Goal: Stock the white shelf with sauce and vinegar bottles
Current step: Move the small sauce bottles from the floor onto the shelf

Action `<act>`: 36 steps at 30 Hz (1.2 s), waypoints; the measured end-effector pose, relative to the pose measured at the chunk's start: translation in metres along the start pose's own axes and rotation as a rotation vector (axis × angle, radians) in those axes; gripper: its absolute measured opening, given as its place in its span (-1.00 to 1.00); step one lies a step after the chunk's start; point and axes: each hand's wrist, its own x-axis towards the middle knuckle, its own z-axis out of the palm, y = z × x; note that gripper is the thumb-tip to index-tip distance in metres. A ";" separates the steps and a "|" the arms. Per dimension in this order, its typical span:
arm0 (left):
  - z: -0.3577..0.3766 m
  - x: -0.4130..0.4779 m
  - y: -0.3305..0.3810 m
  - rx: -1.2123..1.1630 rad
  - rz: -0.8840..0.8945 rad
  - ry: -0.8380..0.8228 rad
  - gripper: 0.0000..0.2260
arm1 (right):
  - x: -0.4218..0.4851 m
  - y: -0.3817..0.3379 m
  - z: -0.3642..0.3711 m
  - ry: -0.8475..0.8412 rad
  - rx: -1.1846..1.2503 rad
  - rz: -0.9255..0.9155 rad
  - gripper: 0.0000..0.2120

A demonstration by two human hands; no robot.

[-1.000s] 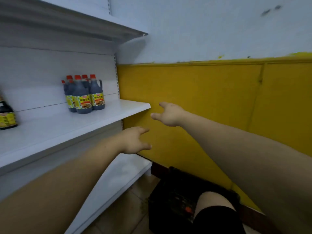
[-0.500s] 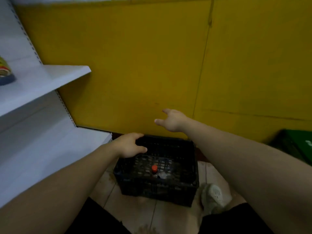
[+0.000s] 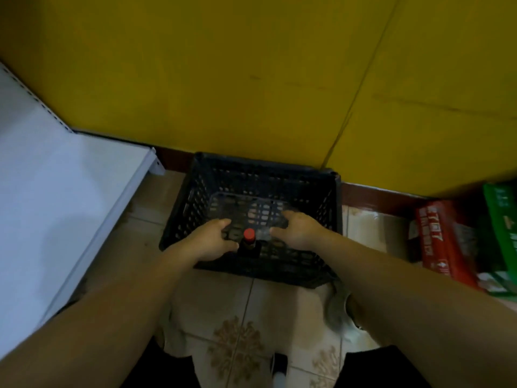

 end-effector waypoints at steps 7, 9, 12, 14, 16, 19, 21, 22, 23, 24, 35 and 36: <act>0.020 0.084 -0.023 0.025 -0.039 -0.145 -0.63 | 0.100 0.009 0.053 -0.121 0.097 -0.031 -0.44; 0.027 0.100 -0.027 0.125 -0.035 -0.263 -0.63 | 0.120 0.012 0.067 -0.147 0.130 -0.059 -0.42; 0.039 0.121 -0.034 0.215 -0.026 -0.381 -0.48 | 0.141 0.016 0.084 -0.111 0.219 -0.092 -0.53; 0.043 0.125 -0.032 0.217 -0.020 -0.413 -0.46 | 0.148 0.018 0.092 -0.087 0.274 -0.104 -0.56; 0.046 0.126 -0.030 0.203 -0.009 -0.414 -0.49 | 0.152 0.020 0.098 -0.020 0.285 -0.134 -0.58; 0.045 0.122 -0.028 0.123 0.015 -0.398 -0.47 | 0.146 0.022 0.103 0.068 0.350 -0.159 -0.64; 0.040 0.116 -0.024 0.026 0.036 -0.356 -0.42 | 0.135 0.015 0.096 0.111 0.470 -0.118 -0.65; 0.036 0.112 -0.021 -0.032 0.047 -0.329 -0.40 | 0.130 0.010 0.088 0.142 0.509 -0.108 -0.66; 0.032 0.107 -0.018 -0.093 0.070 -0.296 -0.36 | 0.125 0.004 0.078 0.183 0.517 -0.114 -0.67; 0.026 0.100 -0.013 -0.143 0.085 -0.271 -0.32 | 0.119 -0.002 0.065 0.231 0.521 -0.131 -0.71; -0.025 -0.020 0.036 -0.693 0.456 -0.125 -0.10 | 0.006 -0.042 -0.057 0.504 1.039 -0.296 -0.71; -0.024 -0.026 0.037 -0.713 0.463 -0.143 -0.10 | 0.003 -0.039 -0.059 0.485 1.062 -0.276 -0.69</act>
